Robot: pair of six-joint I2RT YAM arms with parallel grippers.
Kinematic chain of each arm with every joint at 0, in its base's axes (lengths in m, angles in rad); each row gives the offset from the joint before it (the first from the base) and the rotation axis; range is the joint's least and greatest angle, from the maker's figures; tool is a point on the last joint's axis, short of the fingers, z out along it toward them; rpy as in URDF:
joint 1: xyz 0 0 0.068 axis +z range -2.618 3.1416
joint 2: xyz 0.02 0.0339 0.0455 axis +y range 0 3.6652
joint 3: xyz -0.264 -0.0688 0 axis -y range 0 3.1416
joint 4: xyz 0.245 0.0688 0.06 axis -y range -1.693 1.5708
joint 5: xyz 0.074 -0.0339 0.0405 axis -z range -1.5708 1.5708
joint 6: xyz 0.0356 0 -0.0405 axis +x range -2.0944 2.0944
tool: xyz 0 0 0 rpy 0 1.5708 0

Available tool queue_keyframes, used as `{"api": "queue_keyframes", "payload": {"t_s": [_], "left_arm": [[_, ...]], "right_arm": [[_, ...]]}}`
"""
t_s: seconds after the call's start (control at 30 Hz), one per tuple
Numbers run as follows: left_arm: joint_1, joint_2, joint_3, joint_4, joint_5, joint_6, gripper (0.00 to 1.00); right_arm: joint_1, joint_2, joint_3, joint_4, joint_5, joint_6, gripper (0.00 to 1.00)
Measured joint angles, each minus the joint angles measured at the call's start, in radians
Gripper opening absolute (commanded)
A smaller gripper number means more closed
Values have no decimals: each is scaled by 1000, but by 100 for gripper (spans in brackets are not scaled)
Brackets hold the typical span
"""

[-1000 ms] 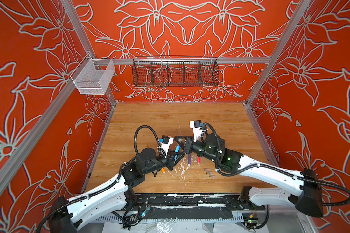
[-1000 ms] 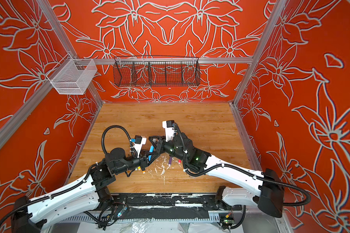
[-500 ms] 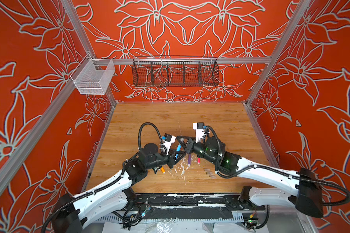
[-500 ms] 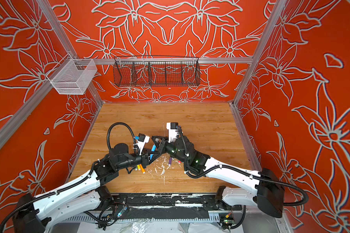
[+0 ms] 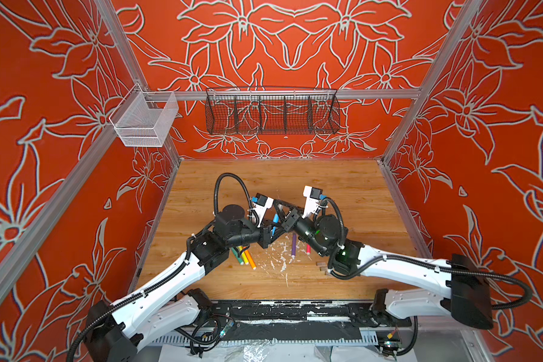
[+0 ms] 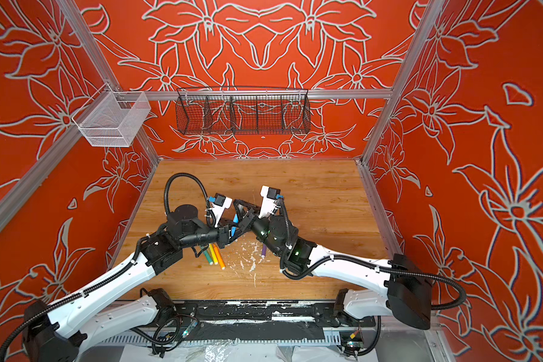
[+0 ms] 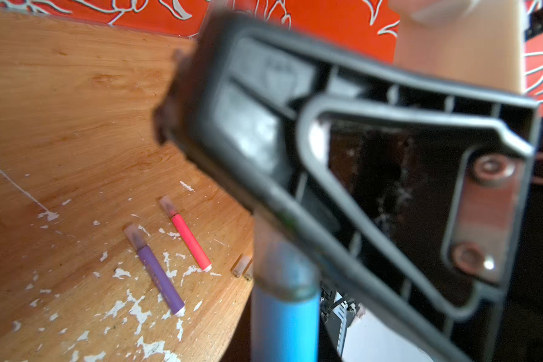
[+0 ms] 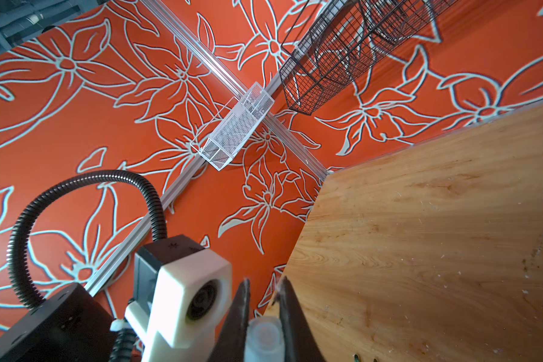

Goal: Insert the pens into the pen caps
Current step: 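Push the cap down onto the blue marker tip with the right gripper, then lay the capped blue marker on the table with the left gripper while the right withdraws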

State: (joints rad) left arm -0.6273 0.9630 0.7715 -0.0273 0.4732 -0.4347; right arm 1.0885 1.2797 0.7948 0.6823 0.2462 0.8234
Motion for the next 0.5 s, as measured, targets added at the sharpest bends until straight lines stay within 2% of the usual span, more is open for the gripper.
{"api": "queue_keyframes", "payload": {"t_s": [0.17, 0.27, 0.33, 0.4, 0.43, 0.5], "left_arm": [[61, 34, 24, -1, 139, 7, 0], [69, 34, 21, -5, 158, 11, 0], [68, 26, 13, -5, 158, 17, 0], [51, 1, -10, -10, 129, 29, 0], [37, -14, -21, -14, 68, 21, 0], [27, -41, -35, -12, -130, 8, 0]], "right_arm": [[1, 8, -3, 43, 2, -33, 0], [1, 0, 2, 10, 0, -37, 0], [1, -18, 16, -49, -1, -36, 14], [-2, -43, 24, -125, -23, -31, 33], [-6, -61, 21, -175, -56, -30, 40], [-14, -111, 0, -297, -123, -34, 51]]}}
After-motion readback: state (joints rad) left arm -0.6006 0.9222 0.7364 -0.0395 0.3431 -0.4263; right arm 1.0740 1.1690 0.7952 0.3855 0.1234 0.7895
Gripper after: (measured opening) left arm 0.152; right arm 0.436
